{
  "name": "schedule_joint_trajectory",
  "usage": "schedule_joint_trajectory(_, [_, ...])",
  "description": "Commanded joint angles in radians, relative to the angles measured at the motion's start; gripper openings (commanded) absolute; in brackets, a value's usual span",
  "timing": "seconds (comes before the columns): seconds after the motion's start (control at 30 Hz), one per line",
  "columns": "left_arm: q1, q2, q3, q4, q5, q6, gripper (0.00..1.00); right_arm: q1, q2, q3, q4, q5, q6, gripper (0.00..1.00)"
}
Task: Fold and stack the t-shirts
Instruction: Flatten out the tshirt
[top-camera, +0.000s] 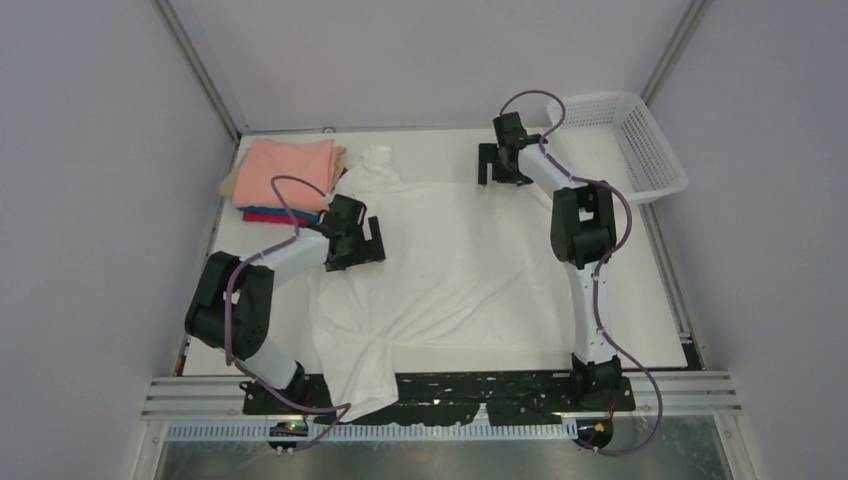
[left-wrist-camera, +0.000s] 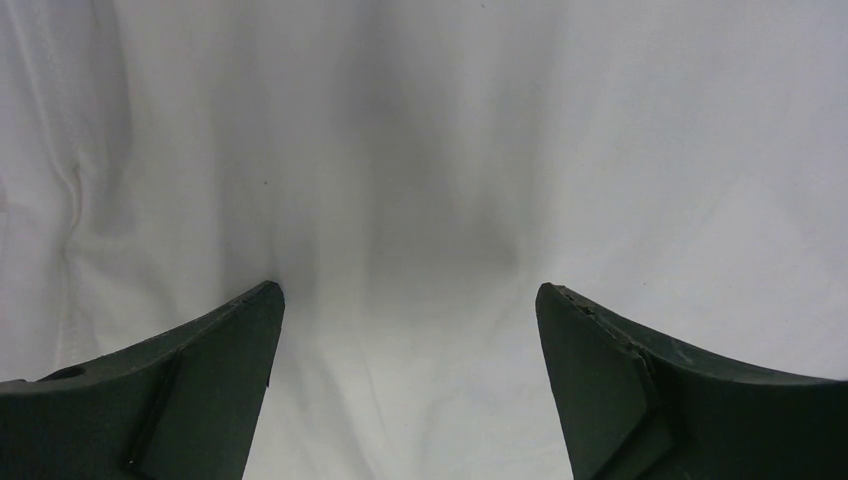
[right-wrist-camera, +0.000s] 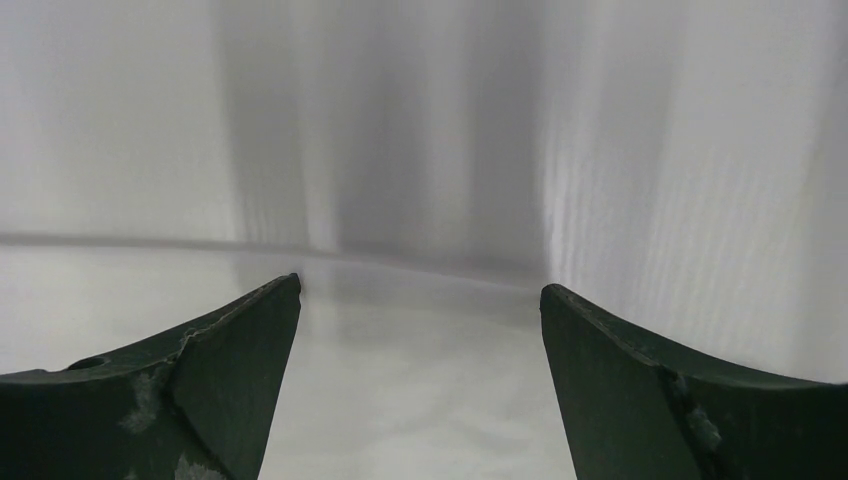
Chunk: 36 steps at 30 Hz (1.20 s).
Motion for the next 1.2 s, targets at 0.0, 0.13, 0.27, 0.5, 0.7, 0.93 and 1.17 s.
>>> schedule_joint_trajectory(0.0, [0.009,0.006,-0.013,-0.007,-0.042,0.005,0.99,-0.065,0.051,0.146,-0.004,-0.021,-0.006,0.95])
schedule_joint_trajectory(0.13, [0.009,-0.007,-0.018,-0.012,-0.043,0.005,0.99,-0.079,0.077,0.249,-0.006,-0.038,-0.014,0.95])
schedule_joint_trajectory(0.27, [0.009,-0.030,-0.018,0.005,-0.017,0.002,0.99,-0.079,0.035,0.270,0.027,-0.049,-0.052,0.95])
schedule_joint_trajectory(0.5, [0.001,-0.116,-0.018,0.016,-0.013,0.002,0.99,-0.067,-0.164,0.172,0.019,-0.042,-0.113,0.95])
schedule_joint_trajectory(0.7, [-0.015,-0.194,-0.015,0.007,0.000,0.003,0.99,-0.020,-0.515,-0.345,0.210,-0.025,0.013,0.95])
schedule_joint_trajectory(0.93, [-0.014,-0.102,0.070,-0.056,-0.068,0.027,0.99,-0.006,-0.780,-0.875,0.285,-0.018,0.153,0.95])
schedule_joint_trajectory(1.17, [-0.010,0.053,0.194,-0.101,-0.058,0.037,0.99,-0.036,-0.771,-0.994,0.281,-0.044,0.171,0.95])
